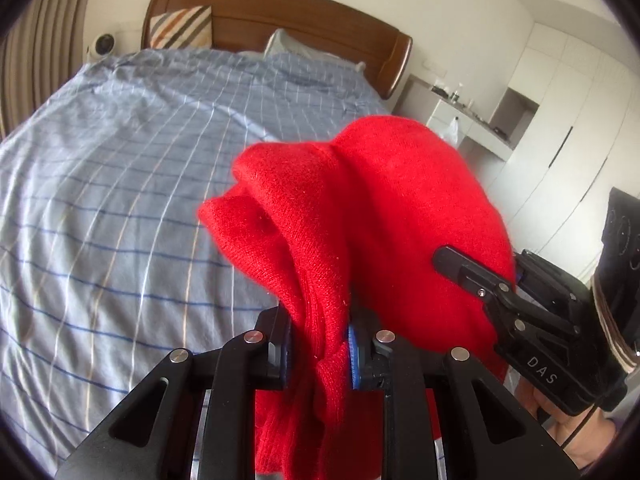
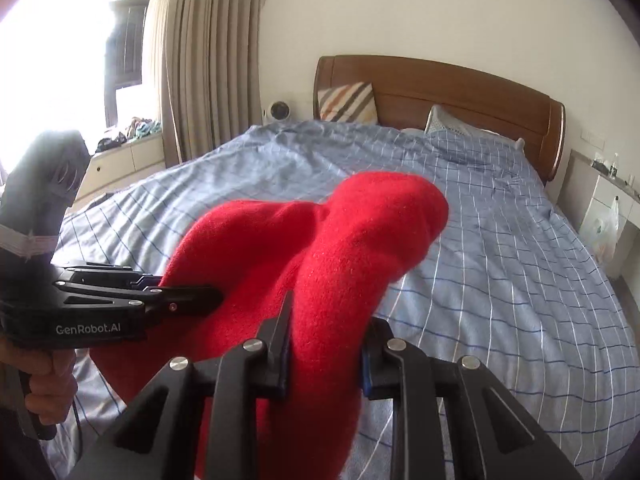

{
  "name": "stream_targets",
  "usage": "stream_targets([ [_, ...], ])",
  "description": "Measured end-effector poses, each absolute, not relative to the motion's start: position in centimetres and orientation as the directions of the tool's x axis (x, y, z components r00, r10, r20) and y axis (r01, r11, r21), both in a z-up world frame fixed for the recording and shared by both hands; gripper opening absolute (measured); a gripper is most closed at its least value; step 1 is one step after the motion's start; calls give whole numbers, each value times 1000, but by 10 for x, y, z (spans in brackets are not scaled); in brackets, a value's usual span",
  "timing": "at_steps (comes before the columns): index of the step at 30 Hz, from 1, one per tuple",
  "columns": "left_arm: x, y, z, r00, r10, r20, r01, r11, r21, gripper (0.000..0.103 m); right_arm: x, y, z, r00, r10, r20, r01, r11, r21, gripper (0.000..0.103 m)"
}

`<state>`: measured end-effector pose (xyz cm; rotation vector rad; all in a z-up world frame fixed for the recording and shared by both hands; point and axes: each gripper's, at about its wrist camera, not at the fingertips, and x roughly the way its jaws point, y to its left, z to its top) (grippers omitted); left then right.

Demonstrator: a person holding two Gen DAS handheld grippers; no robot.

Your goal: Fold small clothes

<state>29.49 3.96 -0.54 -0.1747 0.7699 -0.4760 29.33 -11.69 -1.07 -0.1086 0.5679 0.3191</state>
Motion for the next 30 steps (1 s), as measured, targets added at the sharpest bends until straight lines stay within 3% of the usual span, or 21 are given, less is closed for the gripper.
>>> stream_targets([
  [2, 303, 38, -7, 616, -451, -646, 334, 892, -305, 35, 309, -128, -3, 773, 299, -560, -322, 945, 59, 28],
  [4, 308, 38, -28, 613, -388, -688, 283, 921, -268, 71, 324, -143, -14, 727, 310, -613, -291, 947, 134, 39],
  [6, 302, 42, -55, 630, -280, -725, 208, 960, -189, 76, 331, -160, -40, 672, 283, -684, -231, 958, 170, 66],
  [8, 288, 46, -72, 649, -198, -735, 161, 979, -122, 79, 318, -182, -65, 641, 248, -727, -173, 969, 177, 78],
  [12, 245, 48, -71, 731, -63, -679, 103, 994, 18, 97, 279, -210, -94, 611, 163, -775, -105, 987, 125, 94],
  [16, 209, 35, -50, 807, 44, -589, 50, 988, 143, 101, 238, -216, -91, 632, 132, -764, -106, 991, 84, 98],
  [19, 188, 27, -35, 820, 64, -568, 40, 985, 169, 103, 210, -209, -71, 674, 124, -729, -127, 991, 52, 99],
  [25, 159, 19, -23, 782, 0, -623, 68, 994, 85, 103, 175, -185, -36, 707, 149, -692, -177, 984, 30, 101],
  [30, 140, 15, -18, 752, 21, -659, 46, 995, 84, 103, 152, -181, -22, 697, 175, -695, -179, 982, 67, 101],
])
